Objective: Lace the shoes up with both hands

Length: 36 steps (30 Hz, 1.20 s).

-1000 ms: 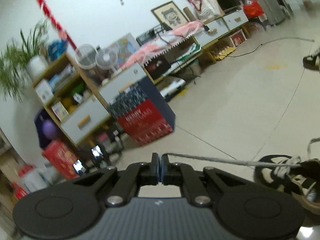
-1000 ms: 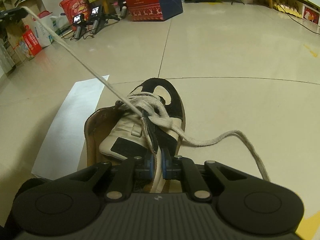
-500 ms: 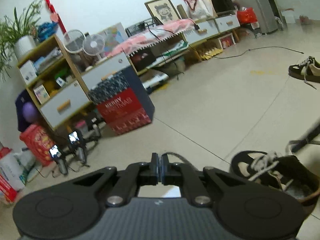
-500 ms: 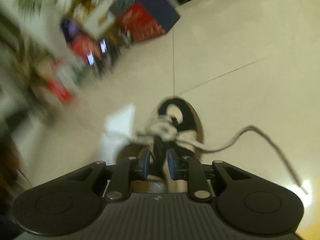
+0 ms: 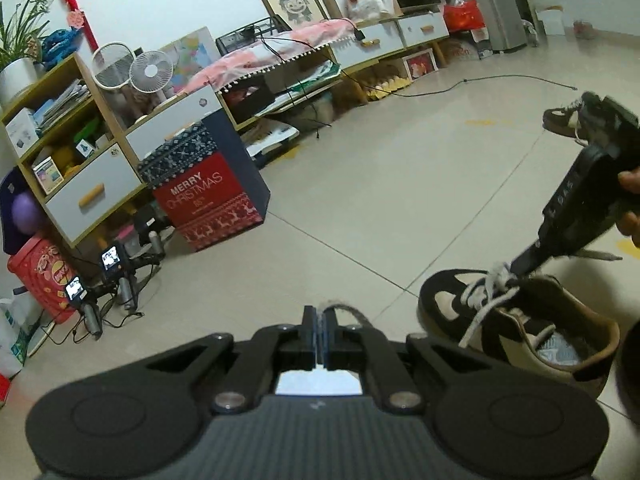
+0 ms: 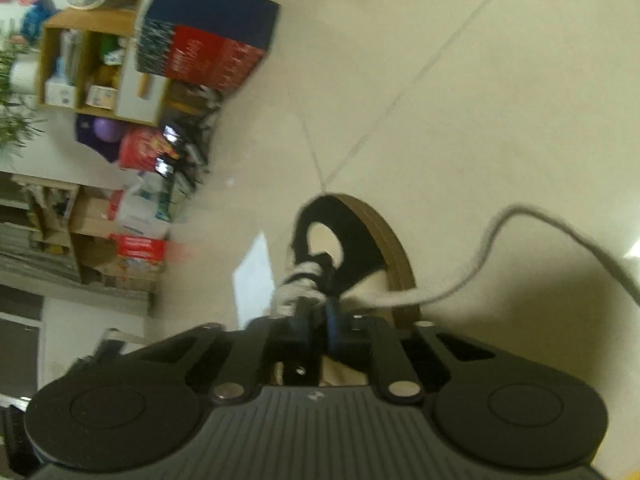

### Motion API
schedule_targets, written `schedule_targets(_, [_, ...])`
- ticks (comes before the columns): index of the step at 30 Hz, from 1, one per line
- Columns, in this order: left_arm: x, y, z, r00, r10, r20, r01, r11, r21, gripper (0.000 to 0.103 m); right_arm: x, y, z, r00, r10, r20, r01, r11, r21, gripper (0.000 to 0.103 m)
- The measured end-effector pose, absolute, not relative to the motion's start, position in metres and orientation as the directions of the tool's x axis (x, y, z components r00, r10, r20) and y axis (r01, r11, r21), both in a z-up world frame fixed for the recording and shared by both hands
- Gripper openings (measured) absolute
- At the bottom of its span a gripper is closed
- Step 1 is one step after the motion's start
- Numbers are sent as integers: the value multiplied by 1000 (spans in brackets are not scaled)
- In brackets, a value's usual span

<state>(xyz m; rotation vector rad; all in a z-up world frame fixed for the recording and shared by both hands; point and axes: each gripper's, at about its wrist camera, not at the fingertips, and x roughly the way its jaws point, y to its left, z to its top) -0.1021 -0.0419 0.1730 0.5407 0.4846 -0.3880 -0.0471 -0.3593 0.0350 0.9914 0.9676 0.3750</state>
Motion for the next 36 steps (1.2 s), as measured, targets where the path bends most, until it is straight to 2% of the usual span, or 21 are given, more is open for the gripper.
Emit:
schedule_targets(1, [-103,-42,171,816,-220,-534,469,792,390,3,-50,-357,42,566,652,-504,88,561,823,4])
schedule_targets(3, [-103,-41,167,813,-212,-543,467,794,390,3,-63,-338,61,602,606,-520,-101,703,704,4])
schedule_targets(6, [-104,-39,160,812,-192,-551,458,794,399,3,-91,-302,79,673,488,-556,-308,868,389,4])
schedule_targets(8, [-103,-34,158,816,-172,-552,437,808,395,3,-105,-292,81,716,423,-556,-338,906,254,4])
schedule_targets(11, [-101,-26,155,821,-144,-553,409,823,393,3,-115,-293,78,729,428,-535,-356,904,238,4])
schedule_targets(14, [-101,-19,151,829,-112,-548,374,840,394,3,-115,-294,71,734,348,-583,-320,935,156,3])
schedule_targets(18, [-101,-13,146,820,-97,-564,362,852,379,3,-109,-314,68,726,339,-599,-237,940,245,4])
schedule_targets(19, [-102,-13,144,819,-95,-566,363,851,381,3,-106,-317,69,719,354,-598,-228,933,279,7])
schedule_targets(23, [-106,-11,139,809,-95,-579,376,842,387,3,-81,-340,63,663,484,-571,-104,815,570,8])
schedule_targets(26, [-108,-8,134,802,-100,-588,389,836,388,3,-65,-356,52,627,566,-536,-17,697,717,8])
schedule_targets(30, [-107,-2,129,793,-86,-603,384,839,385,3,-58,-359,43,592,644,-484,9,595,803,10])
schedule_targets(33, [-107,2,126,777,-87,-624,392,842,370,3,-59,-358,37,583,665,-466,38,551,834,21])
schedule_targets(36, [-108,2,117,750,-93,-655,434,817,380,4,-68,-364,35,603,692,-398,42,470,882,21])
